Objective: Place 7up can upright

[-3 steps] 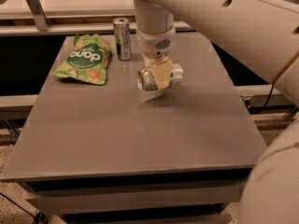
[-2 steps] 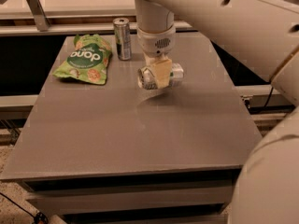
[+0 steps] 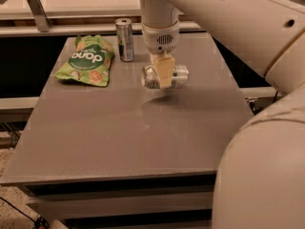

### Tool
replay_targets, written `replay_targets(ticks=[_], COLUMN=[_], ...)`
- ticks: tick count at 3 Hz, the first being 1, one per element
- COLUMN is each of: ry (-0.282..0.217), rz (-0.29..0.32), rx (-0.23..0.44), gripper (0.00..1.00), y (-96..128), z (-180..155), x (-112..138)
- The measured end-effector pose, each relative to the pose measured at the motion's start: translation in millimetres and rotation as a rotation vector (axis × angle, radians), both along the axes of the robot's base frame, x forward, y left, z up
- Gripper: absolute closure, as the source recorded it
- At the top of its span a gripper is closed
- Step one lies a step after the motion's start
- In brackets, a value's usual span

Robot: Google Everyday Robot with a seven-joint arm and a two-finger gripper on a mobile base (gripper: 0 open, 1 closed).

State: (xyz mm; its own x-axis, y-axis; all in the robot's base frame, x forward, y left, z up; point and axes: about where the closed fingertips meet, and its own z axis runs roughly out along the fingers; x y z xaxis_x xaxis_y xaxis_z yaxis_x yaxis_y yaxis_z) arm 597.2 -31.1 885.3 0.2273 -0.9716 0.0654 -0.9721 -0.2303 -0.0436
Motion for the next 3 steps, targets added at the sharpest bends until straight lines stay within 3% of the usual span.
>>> replay_targets(ticks=[3], ry=[0.045], rz=[-0.112], rx=[0.068], gripper=[1.00], y=[-16.4], z=[13.2], x=[-32.0])
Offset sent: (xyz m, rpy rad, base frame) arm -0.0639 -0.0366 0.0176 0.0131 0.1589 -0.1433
